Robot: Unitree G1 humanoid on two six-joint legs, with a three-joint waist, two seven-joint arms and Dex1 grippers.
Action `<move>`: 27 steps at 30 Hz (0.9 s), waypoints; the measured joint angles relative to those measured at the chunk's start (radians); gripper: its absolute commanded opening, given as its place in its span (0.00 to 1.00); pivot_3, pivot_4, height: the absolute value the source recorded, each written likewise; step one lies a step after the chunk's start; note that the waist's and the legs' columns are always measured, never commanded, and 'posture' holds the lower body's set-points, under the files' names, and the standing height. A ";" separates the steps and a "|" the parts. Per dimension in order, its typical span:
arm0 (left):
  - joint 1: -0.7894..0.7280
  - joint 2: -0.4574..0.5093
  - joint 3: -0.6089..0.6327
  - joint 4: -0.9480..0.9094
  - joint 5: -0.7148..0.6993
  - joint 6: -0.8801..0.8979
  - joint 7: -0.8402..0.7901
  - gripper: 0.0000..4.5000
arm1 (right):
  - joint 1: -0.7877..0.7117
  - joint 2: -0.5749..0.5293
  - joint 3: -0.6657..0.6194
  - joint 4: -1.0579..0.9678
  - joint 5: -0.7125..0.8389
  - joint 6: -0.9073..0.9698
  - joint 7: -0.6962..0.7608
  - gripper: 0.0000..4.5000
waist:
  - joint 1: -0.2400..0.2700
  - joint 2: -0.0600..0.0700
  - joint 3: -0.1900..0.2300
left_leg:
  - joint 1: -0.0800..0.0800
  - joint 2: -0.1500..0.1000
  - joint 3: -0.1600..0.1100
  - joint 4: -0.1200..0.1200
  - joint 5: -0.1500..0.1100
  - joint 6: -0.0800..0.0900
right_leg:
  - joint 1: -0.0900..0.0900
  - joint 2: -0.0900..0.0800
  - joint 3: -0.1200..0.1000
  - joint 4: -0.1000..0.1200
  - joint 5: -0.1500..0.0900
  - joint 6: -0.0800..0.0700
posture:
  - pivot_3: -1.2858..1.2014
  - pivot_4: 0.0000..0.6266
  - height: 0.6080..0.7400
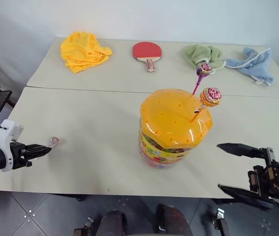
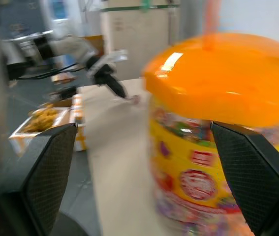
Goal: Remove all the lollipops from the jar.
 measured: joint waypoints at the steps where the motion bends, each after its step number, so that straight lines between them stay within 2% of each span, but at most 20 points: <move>1: -0.005 0.001 0.017 0.010 -0.015 -0.031 -0.050 0.61 | -0.014 0.008 -0.006 0.013 0.003 0.002 -0.027 1.00 | -0.001 0.000 0.000 | 0.000 0.000 0.001 0.000 0.000 0.000 | -0.001 0.000 0.000 0.000 0.000 0.000 | 0.52 0.24 1.00; 5: -0.020 0.008 0.061 0.066 -0.032 -0.234 -0.227 0.88 | -0.062 0.002 -0.017 0.050 0.007 0.054 -0.151 1.00 | -0.003 0.000 0.000 | 0.000 0.001 0.008 0.000 0.000 -0.001 | -0.002 0.000 0.000 0.001 0.000 -0.001 | 0.52 0.24 1.00; 7: -0.068 -0.069 0.096 0.056 -0.070 -0.367 -0.329 0.99 | -0.120 -0.010 -0.017 0.076 0.041 0.096 -0.232 1.00 | -0.003 0.001 0.000 | 0.000 0.001 0.010 0.000 0.000 -0.001 | -0.002 0.000 0.000 0.001 0.000 -0.001 | 0.52 0.24 1.00; 9: -0.178 -0.196 0.125 -0.006 -0.193 -0.426 -0.359 0.99 | -0.193 -0.019 -0.013 0.074 0.092 0.134 -0.296 1.00 | 0.003 0.000 0.000 | -0.002 0.001 0.007 0.004 0.000 -0.001 | -0.002 0.000 -0.001 0.002 0.000 -0.001 | 0.52 0.24 1.00; 10: -0.223 -0.226 0.118 -0.053 -0.248 -0.410 -0.334 0.99 | -0.227 -0.042 0.002 0.060 0.103 0.156 -0.318 1.00 | 0.003 0.000 0.000 | -0.003 0.001 0.006 0.005 0.000 -0.001 | -0.002 -0.001 -0.001 0.003 0.000 0.000 | 0.52 0.24 1.00; 13: -0.251 -0.231 0.088 -0.154 -0.316 -0.365 -0.292 0.99 | -0.254 -0.063 0.034 0.017 0.112 0.188 -0.338 1.00 | -0.001 -0.001 -0.001 | -0.001 0.000 0.006 0.003 -0.001 -0.001 | -0.002 -0.001 -0.001 0.004 0.000 0.000 | 0.52 0.24 1.00; 18: -0.272 -0.327 0.006 -0.249 -0.433 -0.291 -0.213 0.99 | -0.381 -0.063 0.092 0.005 0.137 0.219 -0.407 1.00 | -0.004 0.000 -0.001 | -0.001 0.001 0.007 0.003 -0.001 -0.001 | -0.002 0.000 0.000 0.003 0.000 0.000 | 0.52 0.24 1.00; 21: -0.306 -0.409 -0.088 -0.309 -0.454 -0.294 -0.192 0.99 | -0.495 -0.065 0.174 -0.010 0.142 0.248 -0.436 1.00 | -0.003 0.000 -0.001 | -0.002 0.001 0.006 0.005 -0.001 -0.001 | -0.002 0.000 0.000 0.003 0.000 0.000 | 0.52 0.24 1.00; 24: -0.313 -0.414 -0.124 -0.321 -0.468 -0.294 -0.195 0.99 | -0.518 -0.066 0.201 -0.014 0.152 0.271 -0.432 1.00 | -0.001 -0.001 -0.001 | -0.002 0.000 0.005 0.005 -0.001 -0.001 | -0.002 0.000 -0.001 0.003 0.000 0.000 | 0.52 0.24 1.00; 27: -0.319 -0.416 -0.128 -0.319 -0.472 -0.298 -0.195 1.00 | -0.518 -0.085 0.205 -0.015 0.155 0.286 -0.407 0.86 | -0.001 -0.001 -0.001 | -0.003 0.000 0.005 0.004 -0.001 -0.001 | -0.002 0.000 -0.001 0.001 0.000 0.000 | 0.52 0.24 1.00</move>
